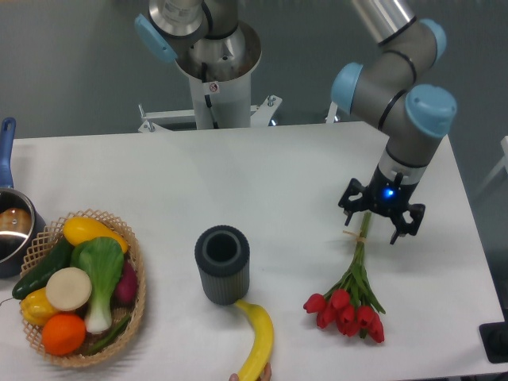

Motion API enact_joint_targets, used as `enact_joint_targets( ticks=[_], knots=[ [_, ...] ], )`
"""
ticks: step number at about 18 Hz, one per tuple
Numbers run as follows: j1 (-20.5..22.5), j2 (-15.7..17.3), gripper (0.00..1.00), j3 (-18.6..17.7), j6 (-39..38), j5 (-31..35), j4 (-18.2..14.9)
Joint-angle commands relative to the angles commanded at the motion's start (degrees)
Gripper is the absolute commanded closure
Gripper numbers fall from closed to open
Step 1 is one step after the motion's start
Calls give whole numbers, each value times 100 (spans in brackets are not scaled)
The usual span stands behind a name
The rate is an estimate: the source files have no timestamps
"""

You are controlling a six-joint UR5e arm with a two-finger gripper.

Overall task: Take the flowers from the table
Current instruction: 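Lower the open gripper over the tulip stems above the twine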

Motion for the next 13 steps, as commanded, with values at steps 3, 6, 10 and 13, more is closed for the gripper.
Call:
enact_joint_targets(
  ticks=[3, 6, 10, 13],
  knots=[
    [-26, -106, 0, 17, -9, 9, 9],
    [-26, -273, 0, 114, 35, 18, 26],
    [-79, -457, 0, 254, 9, 26, 114],
    [-140, -572, 0, 334, -9, 61, 132]
  ],
)
